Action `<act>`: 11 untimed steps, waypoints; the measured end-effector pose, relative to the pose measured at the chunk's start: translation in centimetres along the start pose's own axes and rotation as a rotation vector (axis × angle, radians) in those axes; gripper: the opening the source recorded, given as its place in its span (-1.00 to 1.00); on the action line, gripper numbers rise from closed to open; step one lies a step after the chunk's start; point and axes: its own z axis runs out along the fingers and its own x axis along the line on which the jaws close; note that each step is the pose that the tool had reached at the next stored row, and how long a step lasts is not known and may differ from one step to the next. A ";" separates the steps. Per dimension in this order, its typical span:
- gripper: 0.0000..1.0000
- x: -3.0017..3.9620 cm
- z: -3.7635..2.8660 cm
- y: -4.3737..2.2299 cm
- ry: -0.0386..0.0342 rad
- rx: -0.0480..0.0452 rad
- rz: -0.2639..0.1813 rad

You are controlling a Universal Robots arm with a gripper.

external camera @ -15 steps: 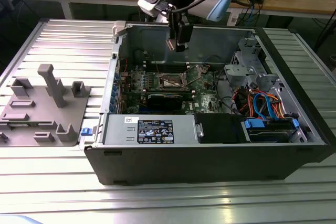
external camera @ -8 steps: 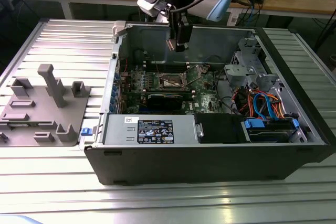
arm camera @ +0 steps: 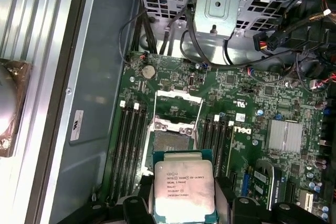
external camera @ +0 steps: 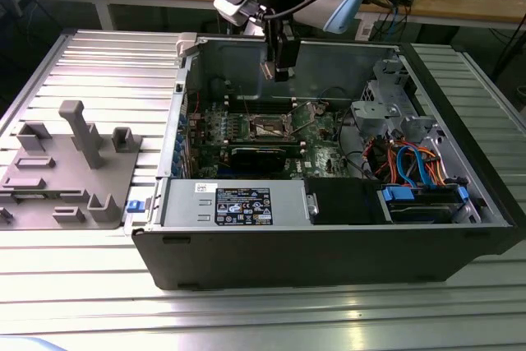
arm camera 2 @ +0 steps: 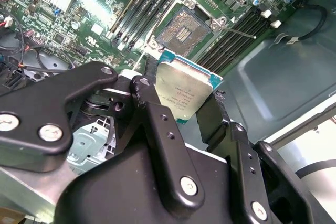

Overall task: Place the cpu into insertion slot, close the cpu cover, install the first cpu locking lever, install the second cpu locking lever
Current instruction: 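Place the cpu into insertion slot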

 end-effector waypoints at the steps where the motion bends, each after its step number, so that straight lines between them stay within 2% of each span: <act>1: 0.10 0.00 0.00 0.00 -0.0002 0.0000 0.003; 11: 0.10 0.00 0.02 0.00 -0.0028 -0.0006 0.034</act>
